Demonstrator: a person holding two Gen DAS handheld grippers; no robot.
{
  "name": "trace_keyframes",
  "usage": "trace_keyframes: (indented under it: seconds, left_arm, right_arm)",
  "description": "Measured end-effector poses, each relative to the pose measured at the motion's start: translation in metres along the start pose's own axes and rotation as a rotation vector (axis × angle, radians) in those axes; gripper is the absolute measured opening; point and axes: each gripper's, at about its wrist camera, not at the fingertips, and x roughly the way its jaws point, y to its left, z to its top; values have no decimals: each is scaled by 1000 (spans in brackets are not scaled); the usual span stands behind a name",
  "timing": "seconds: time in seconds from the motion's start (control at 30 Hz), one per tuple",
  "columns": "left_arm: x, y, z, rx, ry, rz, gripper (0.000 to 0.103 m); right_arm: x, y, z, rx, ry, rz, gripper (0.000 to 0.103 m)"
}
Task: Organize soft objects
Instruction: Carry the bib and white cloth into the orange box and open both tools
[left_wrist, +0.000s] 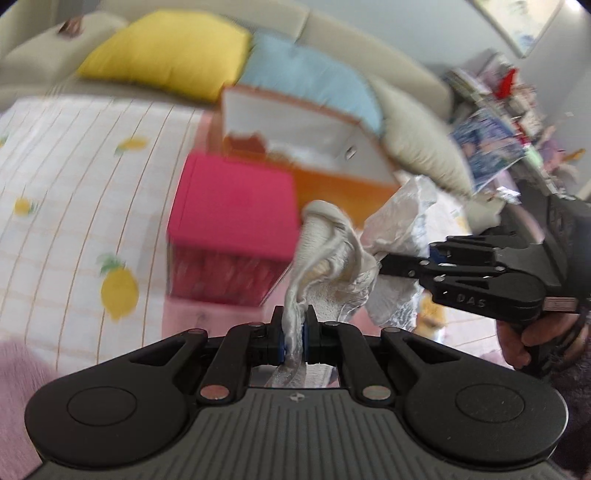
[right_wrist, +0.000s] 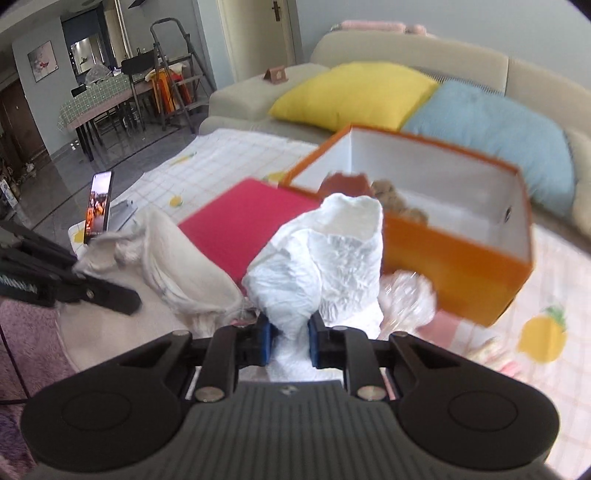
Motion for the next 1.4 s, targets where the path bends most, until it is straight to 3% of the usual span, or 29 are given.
trace_keyframes:
  seconds: [0.1, 0.33, 0.57, 0.63, 0.67, 0.73, 0.93, 1.17, 1.4]
  left_arm:
    - [-18, -9, 23, 49, -61, -36, 9]
    - [-34, -35, 86, 205, -168, -31, 9]
    - [2, -43, 145, 341, -138, 57, 9]
    - [17, -35, 162, 331, -144, 128, 8]
    - [22, -28, 172, 306, -143, 119, 8]
    - [35, -15, 190, 228, -122, 49, 8]
    - [72, -2, 222, 171, -97, -62, 8]
    - [146, 9, 235, 55, 10, -197, 8]
    - [209, 14, 226, 82, 123, -170, 8]
  right_arm:
    - [-19, -4, 18, -13, -29, -14, 18]
    - [-47, -20, 68, -33, -90, -48, 21]
    - [-30, -50, 116, 9, -46, -140, 21]
    - [-14, -63, 125, 15, -6, -215, 21]
    - [-6, -71, 127, 29, 13, -245, 20]
    - [7, -91, 129, 77, 34, -240, 19]
    - [43, -131, 137, 157, 69, -268, 20]
    - [92, -155, 135, 185, 115, -286, 21]
    - [126, -168, 123, 187, 177, -281, 25]
